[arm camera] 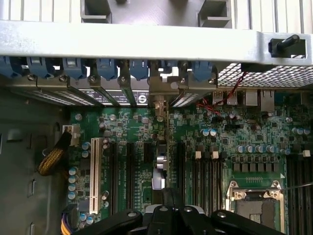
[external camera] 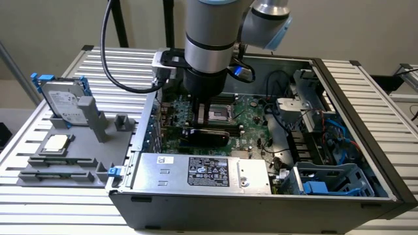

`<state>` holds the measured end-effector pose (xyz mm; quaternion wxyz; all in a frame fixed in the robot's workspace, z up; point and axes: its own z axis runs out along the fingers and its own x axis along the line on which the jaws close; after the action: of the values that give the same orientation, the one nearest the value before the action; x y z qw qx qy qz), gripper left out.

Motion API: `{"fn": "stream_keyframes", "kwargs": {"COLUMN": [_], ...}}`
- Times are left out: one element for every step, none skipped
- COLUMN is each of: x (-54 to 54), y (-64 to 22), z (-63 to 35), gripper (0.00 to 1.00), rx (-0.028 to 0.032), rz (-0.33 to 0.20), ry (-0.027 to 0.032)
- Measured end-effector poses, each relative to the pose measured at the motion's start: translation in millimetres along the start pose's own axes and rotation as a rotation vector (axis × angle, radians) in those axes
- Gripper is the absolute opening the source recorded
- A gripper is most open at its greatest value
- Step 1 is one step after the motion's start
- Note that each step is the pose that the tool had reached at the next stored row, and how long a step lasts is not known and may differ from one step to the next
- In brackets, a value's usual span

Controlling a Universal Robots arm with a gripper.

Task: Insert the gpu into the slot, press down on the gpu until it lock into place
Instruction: 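Press down on the gpu until it lock into place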

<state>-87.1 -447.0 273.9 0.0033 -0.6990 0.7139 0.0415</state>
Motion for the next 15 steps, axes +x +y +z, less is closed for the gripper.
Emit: {"fn": "stream_keyframes", "kwargs": {"x": [0.0, 0.0, 0.0, 0.0, 0.0, 0.1, 0.1, 0.1, 0.1, 0.1, 0.1, -0.1, -0.4, -0.6, -0.7], "y": [-0.1, -0.1, -0.1, -0.1, -0.2, -0.2, -0.2, -0.2, -0.3, -0.4, -0.4, -0.4, -0.5, -0.2, 0.2], "z": [0.6, 1.3, 2.1, 3.0, 3.7, 4.6, 6.0, 7.0, 7.9, 8.2, 8.2, 7.6, 5.6, 2.2, -2.9], "gripper": [0.11, 0.11, 0.11, 0.11, 0.11, 0.11, 0.11, 0.11, 0.11, 0.11, 0.11, 0.11, 0.11, 0.11, 0.11], "rx": [0.0, 0.0, 0.0, 0.0001, -0.0002, -0.0004, -0.0004, -0.0003, -0.0003, -0.0001, 0.0, -0.0003, 0.0, -0.0014, -0.0032], "rz": [0.0, 0.0, 0.0, 0.0, 0.0, 0.001, 0.001, 0.001, 0.001, 0.001, 0.001, 0.001, 0.001, 0.001, 0.001], "ry": [0.0034, 0.0058, 0.0077, 0.0093, 0.0112, 0.0129, 0.0135, 0.0146, 0.0157, 0.0163, 0.0168, 0.0164, 0.0146, 0.0145, 0.0162]}}
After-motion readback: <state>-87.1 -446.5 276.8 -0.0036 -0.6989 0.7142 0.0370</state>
